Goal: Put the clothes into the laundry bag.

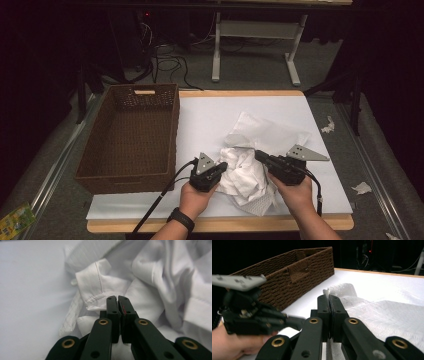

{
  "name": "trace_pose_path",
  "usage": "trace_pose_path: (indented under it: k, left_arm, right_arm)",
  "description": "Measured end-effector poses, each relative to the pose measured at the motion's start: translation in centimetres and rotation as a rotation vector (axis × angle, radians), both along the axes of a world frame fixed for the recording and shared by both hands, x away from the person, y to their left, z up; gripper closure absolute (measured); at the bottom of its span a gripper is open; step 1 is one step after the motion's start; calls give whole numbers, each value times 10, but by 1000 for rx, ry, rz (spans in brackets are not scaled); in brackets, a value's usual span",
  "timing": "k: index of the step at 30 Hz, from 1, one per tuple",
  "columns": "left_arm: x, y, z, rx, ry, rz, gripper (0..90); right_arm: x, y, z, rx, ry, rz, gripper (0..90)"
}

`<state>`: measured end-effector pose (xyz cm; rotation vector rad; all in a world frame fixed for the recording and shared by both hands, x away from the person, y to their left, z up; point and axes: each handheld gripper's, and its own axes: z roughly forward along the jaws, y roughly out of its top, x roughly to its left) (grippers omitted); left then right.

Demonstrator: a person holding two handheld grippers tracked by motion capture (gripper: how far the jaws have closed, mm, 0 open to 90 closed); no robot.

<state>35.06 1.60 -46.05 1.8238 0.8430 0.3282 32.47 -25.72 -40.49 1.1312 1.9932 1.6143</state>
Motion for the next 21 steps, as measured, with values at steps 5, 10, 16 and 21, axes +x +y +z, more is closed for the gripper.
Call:
trace_pose_path:
  k: [5,10,16,21]
  left_arm:
    - [-6,9,26,-50,-63,18,886]
    - [-13,-13,28,-23,-93,-25,885]
    - [-5,-45,10,9,-60,-32,883]
    - [18,-56,-6,36,-1,12,880]
  right_arm:
    - [2,7,3,1,-13,14,894]
    - [2,10,2,-7,-7,20,894]
    - [1,8,2,-1,-6,15,894]
    - [-1,3,4,10,-13,16,894]
